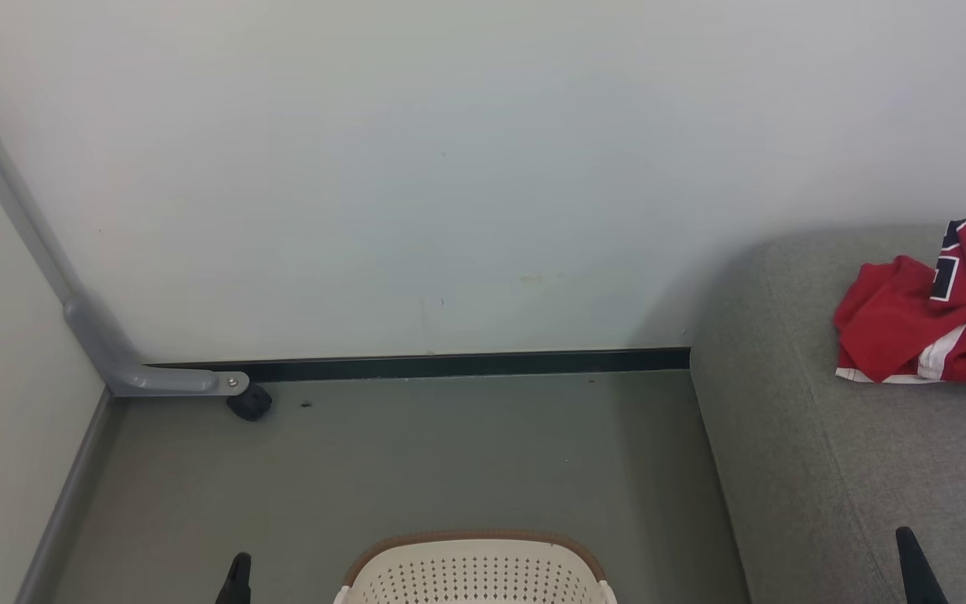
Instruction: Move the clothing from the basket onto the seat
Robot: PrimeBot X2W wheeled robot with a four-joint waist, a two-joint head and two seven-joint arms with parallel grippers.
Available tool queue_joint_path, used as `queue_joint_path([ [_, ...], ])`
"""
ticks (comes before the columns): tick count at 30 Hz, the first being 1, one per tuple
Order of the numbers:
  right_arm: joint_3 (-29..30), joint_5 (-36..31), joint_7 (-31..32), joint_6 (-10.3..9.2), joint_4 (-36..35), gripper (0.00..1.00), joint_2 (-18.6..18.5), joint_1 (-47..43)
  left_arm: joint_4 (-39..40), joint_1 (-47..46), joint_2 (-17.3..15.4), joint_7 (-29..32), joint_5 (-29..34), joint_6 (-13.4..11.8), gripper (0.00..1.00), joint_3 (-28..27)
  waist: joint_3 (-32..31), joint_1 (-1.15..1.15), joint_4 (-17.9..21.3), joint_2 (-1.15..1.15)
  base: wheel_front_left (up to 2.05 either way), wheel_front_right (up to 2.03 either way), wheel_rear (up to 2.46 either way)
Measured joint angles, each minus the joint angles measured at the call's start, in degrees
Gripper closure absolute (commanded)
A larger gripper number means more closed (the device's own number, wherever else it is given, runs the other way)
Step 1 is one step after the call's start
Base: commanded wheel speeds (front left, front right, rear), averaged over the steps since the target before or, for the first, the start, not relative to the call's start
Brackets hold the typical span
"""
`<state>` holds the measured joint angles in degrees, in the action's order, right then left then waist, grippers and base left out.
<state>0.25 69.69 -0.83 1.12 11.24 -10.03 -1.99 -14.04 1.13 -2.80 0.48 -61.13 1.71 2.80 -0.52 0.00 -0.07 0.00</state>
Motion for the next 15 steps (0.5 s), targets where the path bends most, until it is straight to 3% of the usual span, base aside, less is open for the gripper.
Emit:
queue_joint_path([
  [15, 3.2, 9.2, 3.2, 2.50, 2.3, 1.00, 3.1, 2.7, -1.3, -2.2, 0.1, 2.5, -12.5, 2.3, 1.00, -3.1, 0.3, 0.00, 0.0, 0.00, 0.00, 0.00, 0.00],
])
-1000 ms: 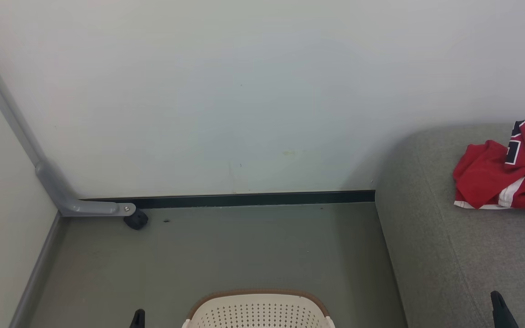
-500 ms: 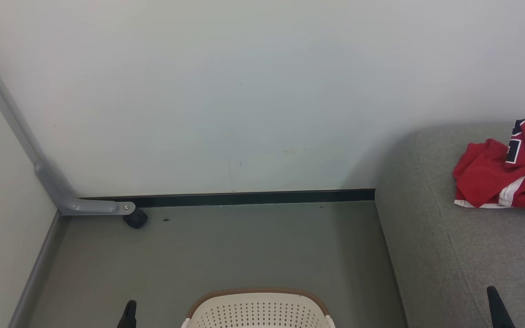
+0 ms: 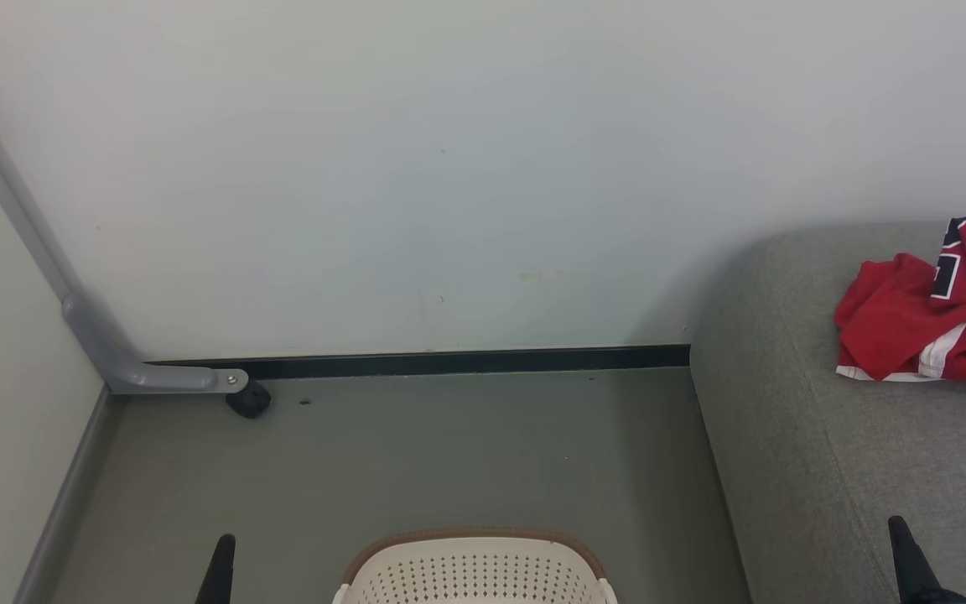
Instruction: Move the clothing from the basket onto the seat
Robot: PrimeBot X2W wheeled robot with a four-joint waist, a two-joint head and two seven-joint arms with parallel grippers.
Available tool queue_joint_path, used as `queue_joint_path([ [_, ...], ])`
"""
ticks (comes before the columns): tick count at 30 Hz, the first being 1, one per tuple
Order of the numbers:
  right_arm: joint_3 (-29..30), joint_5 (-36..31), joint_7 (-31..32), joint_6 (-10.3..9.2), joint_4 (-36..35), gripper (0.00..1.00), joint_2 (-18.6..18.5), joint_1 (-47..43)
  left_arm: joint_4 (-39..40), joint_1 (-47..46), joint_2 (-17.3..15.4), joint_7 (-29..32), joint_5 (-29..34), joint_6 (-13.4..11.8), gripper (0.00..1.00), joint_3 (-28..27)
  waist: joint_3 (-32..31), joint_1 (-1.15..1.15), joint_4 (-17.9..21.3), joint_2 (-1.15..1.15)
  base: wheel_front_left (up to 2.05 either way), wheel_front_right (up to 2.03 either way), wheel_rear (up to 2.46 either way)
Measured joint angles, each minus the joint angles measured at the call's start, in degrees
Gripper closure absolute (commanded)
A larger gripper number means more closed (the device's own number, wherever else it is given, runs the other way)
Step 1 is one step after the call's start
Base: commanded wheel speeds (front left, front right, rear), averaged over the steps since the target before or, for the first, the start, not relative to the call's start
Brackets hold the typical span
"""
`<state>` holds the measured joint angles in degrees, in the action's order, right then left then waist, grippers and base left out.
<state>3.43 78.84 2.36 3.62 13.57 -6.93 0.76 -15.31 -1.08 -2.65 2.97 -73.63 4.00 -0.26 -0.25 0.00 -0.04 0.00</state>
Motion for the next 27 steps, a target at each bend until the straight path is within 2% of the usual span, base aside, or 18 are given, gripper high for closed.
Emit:
queue_joint_path([
  [19, 4.0, 11.8, 3.7, 2.67, 3.4, 1.00, 4.1, 3.2, -1.5, -2.5, 0.3, 3.1, -16.4, 2.6, 1.00, -4.2, 0.3, 0.00, 0.0, 0.00, 0.00, 0.00, 0.00],
  [27, 4.3, 12.5, 4.1, 2.94, 3.5, 1.00, 4.5, 3.8, -1.8, -3.2, 0.4, 3.2, -18.1, 3.1, 1.00, -4.6, 0.4, 0.00, 0.0, 0.00, 0.00, 0.00, 0.00],
])
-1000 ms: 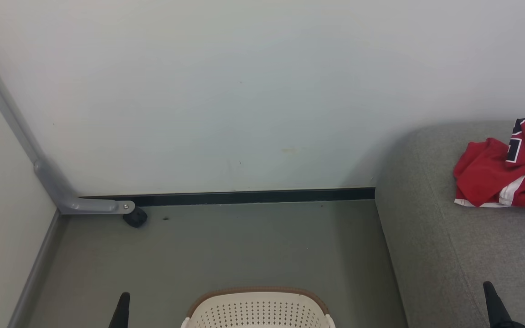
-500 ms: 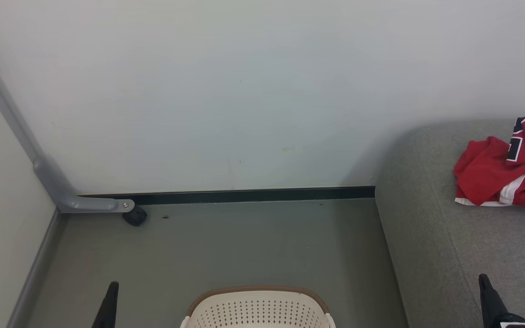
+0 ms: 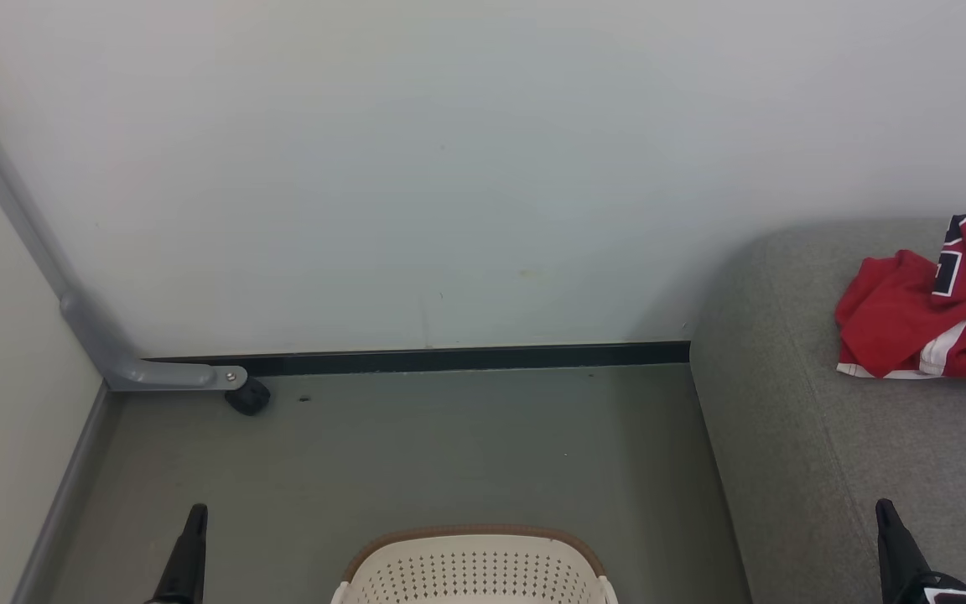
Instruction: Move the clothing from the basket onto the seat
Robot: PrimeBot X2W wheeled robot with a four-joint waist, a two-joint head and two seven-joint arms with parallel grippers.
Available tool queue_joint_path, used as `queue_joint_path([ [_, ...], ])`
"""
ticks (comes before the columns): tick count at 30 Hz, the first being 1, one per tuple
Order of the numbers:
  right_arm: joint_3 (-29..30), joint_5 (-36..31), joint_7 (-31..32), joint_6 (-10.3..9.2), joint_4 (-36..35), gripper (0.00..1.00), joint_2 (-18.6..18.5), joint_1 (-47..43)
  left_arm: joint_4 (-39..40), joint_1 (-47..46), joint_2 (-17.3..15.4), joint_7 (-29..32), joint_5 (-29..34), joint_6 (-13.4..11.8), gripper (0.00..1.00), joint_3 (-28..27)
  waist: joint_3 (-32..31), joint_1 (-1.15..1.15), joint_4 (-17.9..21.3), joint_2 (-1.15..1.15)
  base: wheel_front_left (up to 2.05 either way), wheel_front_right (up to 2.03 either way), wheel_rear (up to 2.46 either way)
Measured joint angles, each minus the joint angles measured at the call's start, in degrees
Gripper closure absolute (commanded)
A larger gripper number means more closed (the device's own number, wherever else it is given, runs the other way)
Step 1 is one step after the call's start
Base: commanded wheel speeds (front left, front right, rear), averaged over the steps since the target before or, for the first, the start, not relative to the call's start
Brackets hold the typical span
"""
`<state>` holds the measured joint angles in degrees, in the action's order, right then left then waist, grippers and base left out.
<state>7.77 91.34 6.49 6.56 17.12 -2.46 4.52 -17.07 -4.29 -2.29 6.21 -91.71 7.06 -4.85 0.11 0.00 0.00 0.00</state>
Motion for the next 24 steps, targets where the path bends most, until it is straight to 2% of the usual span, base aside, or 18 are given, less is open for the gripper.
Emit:
queue_joint_path([
  [24, 0.0, 0.0, 0.0, 0.01, 0.0, 1.00, 0.0, 0.0, -0.1, 0.0, 0.0, 0.0, 0.0, 0.0, 1.00, 0.0, 0.0, 0.00, 0.0, 0.00, 0.00, 0.00, 0.00],
])
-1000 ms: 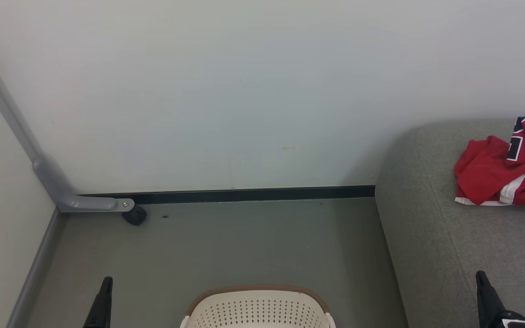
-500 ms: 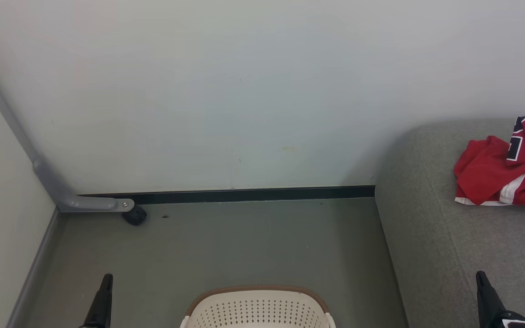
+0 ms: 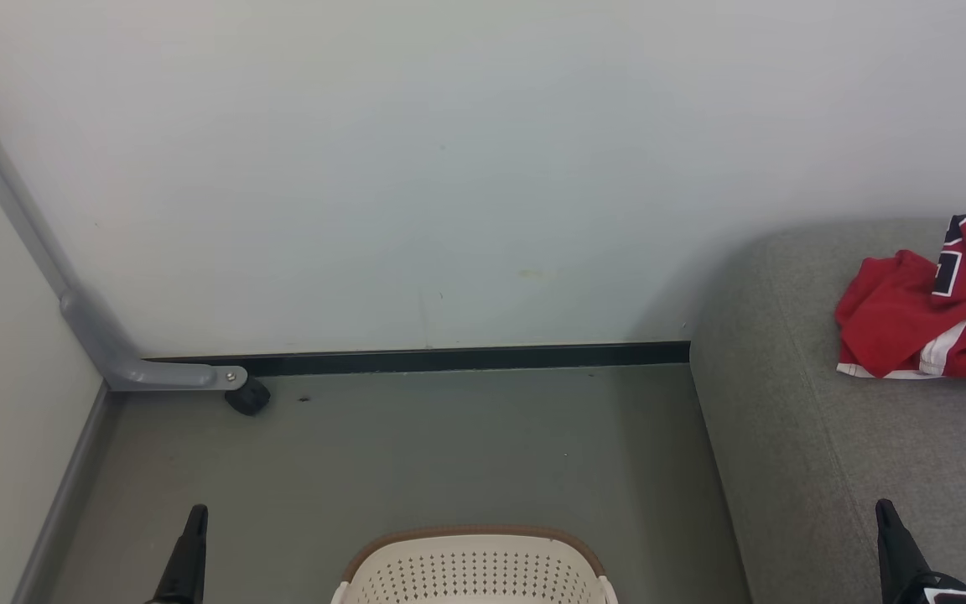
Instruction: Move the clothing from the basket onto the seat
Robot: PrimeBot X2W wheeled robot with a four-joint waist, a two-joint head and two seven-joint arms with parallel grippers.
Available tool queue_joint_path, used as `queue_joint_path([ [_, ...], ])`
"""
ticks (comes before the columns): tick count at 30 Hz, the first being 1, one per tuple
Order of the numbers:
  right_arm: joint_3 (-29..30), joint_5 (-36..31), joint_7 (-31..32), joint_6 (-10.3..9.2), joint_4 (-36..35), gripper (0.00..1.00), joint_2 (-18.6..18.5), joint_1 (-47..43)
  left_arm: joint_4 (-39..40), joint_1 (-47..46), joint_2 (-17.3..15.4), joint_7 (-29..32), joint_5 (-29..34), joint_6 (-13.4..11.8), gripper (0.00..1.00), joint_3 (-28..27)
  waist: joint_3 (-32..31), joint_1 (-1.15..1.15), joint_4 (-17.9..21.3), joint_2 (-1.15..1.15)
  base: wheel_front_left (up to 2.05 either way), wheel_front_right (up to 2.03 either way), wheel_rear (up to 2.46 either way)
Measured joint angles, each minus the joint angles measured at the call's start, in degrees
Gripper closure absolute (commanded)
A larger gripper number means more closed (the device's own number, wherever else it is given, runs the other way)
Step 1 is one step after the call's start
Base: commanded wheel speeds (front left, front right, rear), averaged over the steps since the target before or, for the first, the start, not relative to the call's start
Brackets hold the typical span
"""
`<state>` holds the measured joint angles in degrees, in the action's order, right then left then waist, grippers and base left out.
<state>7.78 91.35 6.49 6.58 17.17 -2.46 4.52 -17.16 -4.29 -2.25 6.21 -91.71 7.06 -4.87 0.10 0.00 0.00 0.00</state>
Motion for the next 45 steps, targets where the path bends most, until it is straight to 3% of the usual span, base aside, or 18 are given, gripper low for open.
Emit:
queue_joint_path([
  [45, 0.0, 0.0, 0.0, 0.00, 0.1, 1.00, 0.0, 0.0, 0.0, 0.0, 0.0, 0.0, 0.0, 0.0, 1.00, 0.0, 0.0, 0.00, 0.0, 0.00, 0.00, 0.00, 0.00],
])
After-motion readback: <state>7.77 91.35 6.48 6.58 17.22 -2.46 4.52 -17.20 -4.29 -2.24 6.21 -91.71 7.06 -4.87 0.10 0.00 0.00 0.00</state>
